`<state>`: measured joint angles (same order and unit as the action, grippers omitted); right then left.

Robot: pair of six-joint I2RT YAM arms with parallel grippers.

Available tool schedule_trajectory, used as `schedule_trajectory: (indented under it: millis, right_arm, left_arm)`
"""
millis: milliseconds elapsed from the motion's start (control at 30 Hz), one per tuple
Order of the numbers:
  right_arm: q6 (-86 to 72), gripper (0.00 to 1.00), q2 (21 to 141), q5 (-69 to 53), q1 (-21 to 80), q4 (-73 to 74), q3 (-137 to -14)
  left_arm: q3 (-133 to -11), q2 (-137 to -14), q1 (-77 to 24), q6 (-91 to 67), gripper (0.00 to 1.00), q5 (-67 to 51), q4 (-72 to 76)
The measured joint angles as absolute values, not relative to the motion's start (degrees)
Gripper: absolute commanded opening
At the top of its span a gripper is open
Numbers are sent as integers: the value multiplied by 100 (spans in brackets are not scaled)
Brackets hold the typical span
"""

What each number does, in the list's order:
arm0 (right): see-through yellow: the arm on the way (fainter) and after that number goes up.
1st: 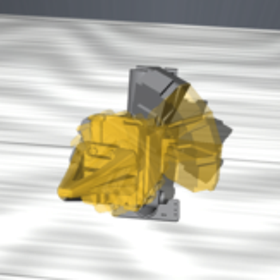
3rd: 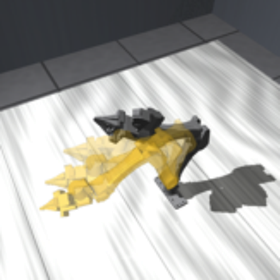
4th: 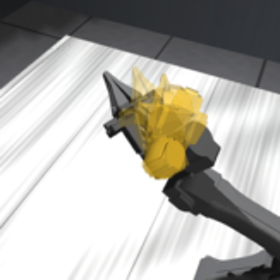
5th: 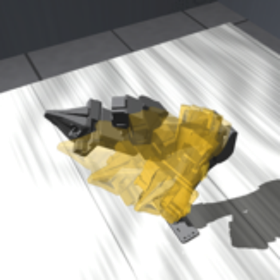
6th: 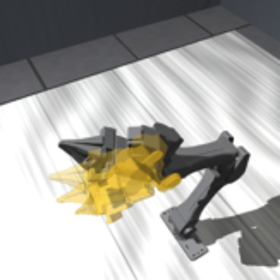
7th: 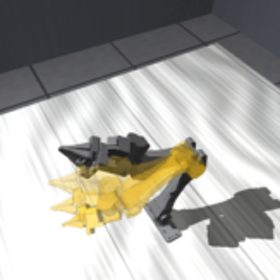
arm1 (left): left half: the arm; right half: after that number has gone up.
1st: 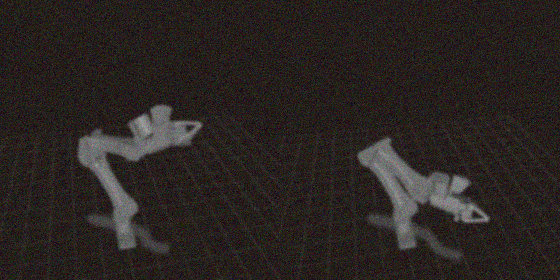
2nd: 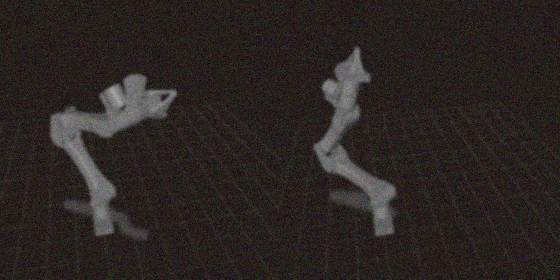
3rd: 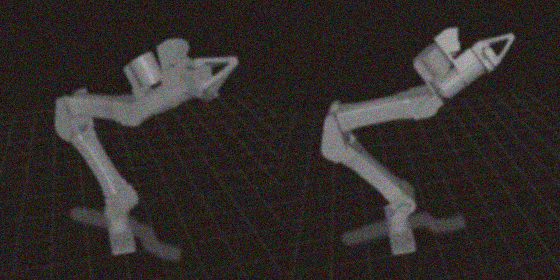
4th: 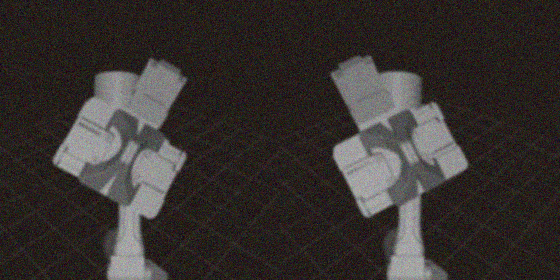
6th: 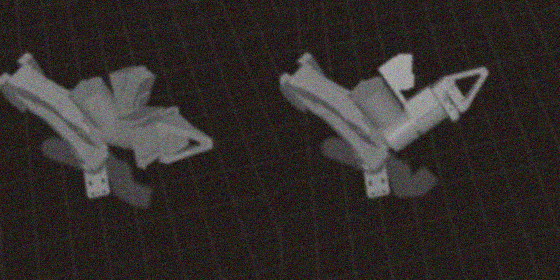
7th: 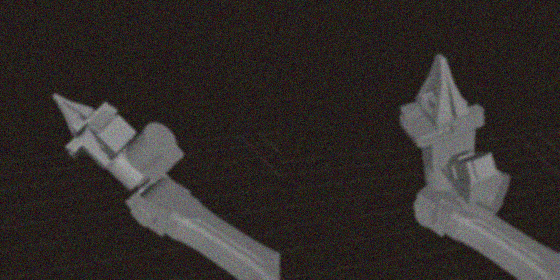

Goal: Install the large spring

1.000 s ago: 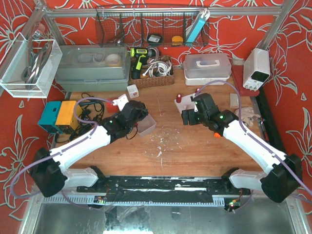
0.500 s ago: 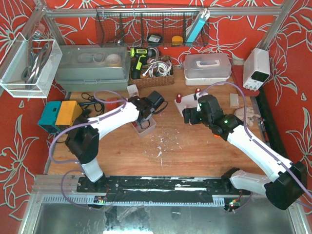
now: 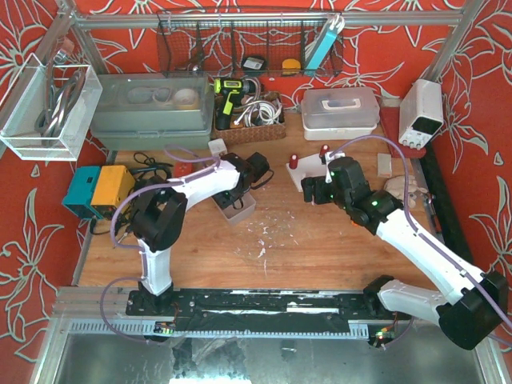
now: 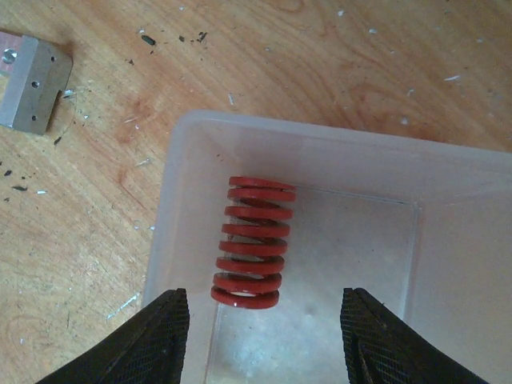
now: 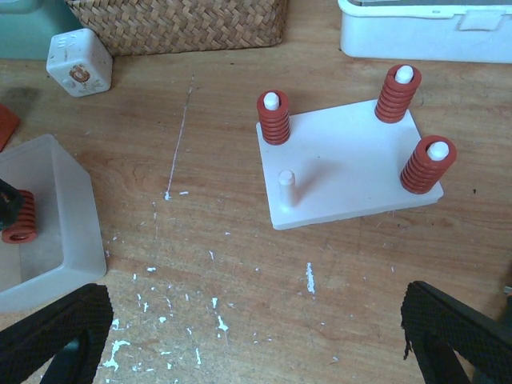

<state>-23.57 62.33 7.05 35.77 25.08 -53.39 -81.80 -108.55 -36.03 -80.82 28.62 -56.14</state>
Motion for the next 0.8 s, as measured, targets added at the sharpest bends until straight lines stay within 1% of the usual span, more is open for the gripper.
schedule_trajectory:
  millis: [367,800]
  right_arm:
    - [-2357,99,6184,764,3579,2477,-5306]
    - [-2359,99,6136,864,3579,2436,-5240]
  left_arm:
    - [-8208,-11310,-3588,-8079,55,2823,-5570]
    - [-7819,-11365,-3573,-7920,54,2567,-4731]
